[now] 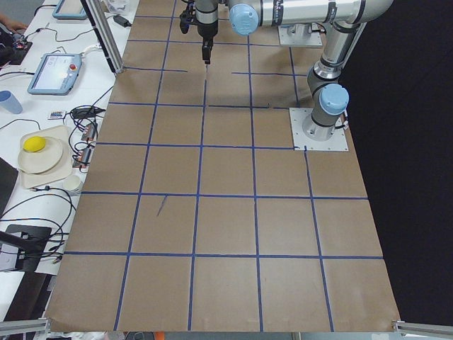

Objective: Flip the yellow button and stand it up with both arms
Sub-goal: 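Carry the yellow button with the right gripper and lower it upright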

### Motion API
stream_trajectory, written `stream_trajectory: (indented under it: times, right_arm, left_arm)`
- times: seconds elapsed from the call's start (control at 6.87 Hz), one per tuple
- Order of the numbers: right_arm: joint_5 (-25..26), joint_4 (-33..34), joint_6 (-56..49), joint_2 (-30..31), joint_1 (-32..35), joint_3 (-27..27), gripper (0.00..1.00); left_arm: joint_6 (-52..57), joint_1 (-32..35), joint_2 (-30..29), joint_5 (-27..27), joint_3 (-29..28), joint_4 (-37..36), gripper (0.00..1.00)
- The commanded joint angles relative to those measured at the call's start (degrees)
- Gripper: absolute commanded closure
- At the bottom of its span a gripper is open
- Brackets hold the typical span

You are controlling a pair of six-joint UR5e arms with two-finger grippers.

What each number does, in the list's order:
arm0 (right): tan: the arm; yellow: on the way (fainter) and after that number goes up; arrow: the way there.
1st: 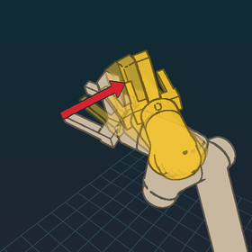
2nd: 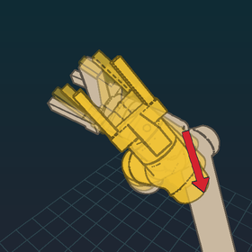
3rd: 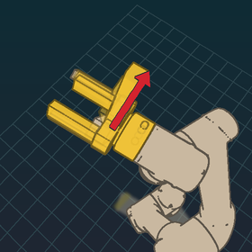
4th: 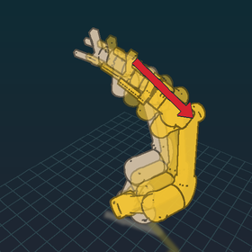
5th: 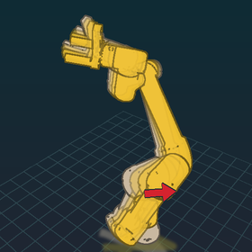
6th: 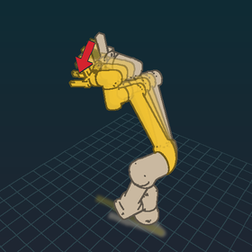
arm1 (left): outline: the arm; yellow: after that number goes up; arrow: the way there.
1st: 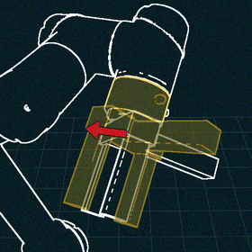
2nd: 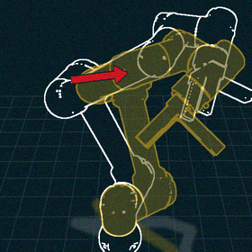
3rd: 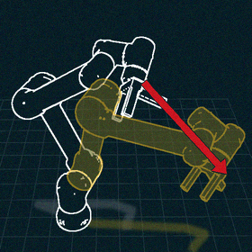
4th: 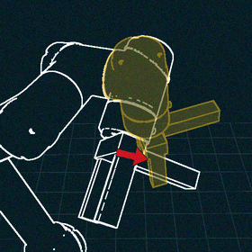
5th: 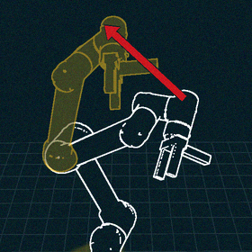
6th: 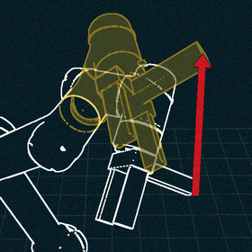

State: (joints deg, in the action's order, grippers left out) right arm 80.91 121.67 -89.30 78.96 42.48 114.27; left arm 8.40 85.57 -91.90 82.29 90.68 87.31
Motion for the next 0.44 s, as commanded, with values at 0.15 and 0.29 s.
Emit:
stream_trajectory:
  times: [0.15, 0.29]
  right_arm:
    - [0.0, 0.3, -2.1, -0.5, 0.0, 0.1, 0.76]
    - [0.1, 0.8, -2.4, -1.4, 0.0, -0.1, 0.76]
  left_arm:
    - [-2.5, 0.2, -0.1, 0.1, -1.6, 0.1, 0.00]
    - [-3.3, 0.3, -0.2, 0.1, -1.6, 0.1, 0.00]
